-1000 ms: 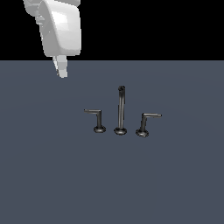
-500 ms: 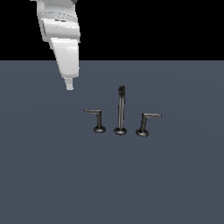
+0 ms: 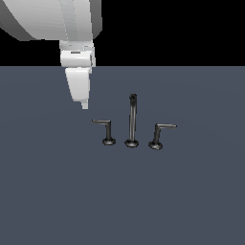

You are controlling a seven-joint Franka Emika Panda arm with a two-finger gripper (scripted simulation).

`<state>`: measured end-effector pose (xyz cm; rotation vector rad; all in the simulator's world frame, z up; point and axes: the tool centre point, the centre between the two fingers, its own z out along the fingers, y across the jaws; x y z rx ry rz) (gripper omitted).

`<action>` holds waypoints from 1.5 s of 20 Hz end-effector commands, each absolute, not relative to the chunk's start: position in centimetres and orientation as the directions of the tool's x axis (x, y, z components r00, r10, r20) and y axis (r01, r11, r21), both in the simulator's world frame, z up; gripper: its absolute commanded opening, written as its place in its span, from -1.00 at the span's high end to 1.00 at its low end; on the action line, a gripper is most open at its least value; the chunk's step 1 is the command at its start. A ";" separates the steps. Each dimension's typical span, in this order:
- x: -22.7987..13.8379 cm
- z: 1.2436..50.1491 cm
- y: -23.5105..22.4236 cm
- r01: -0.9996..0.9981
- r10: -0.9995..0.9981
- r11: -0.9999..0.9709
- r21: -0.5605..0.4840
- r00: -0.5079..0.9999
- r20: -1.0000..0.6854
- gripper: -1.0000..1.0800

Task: Turn on the faucet by rotating a designated handle.

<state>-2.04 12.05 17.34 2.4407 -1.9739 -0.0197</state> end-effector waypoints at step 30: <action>5.3 9.8 8.3 -0.988 -0.988 0.154 0.000 -0.154 0.000 1.00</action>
